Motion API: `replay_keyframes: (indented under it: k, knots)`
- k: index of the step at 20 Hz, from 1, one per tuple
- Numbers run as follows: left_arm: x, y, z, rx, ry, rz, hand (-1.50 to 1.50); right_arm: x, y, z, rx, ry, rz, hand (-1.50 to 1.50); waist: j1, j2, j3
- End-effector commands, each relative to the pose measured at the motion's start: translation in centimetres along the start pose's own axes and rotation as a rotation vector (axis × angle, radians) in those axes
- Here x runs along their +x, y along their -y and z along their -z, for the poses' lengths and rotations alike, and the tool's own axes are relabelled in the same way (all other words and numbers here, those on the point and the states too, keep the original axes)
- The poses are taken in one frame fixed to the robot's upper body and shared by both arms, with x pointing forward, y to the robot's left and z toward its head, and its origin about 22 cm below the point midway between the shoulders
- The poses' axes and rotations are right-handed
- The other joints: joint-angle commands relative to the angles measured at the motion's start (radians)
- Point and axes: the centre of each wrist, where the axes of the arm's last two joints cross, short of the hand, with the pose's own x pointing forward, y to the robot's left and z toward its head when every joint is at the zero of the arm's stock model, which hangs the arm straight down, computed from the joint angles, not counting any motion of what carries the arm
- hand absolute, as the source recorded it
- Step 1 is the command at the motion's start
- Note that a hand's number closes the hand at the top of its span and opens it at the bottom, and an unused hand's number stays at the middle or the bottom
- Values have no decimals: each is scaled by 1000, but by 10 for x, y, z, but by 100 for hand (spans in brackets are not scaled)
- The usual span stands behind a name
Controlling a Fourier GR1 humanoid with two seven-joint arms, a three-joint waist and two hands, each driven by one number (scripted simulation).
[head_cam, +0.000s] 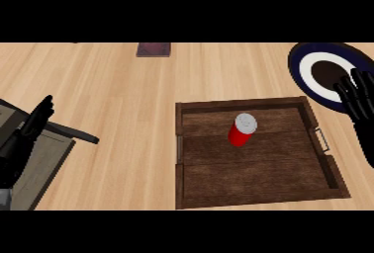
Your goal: Pick the can from the tray and place it in the plate
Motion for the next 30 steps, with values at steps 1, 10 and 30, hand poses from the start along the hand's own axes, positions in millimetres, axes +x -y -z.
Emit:
replay_keyframes:
  k: [1, 10, 30]
  knots:
    - [0, 0, 19, -5, -48, -63, 0, 10, -8, 31, 13, 26, 21, 150, 11, 16, -7]
    - [-21, 106, -3, -123, -329, -456, 0, 34, 41, 86, -147, 20, -305, -150, 51, 47, -8]
    - [-28, 137, -9, -107, -400, -496, 0, 67, 21, 134, 482, -189, -675, -150, 21, 15, -8]
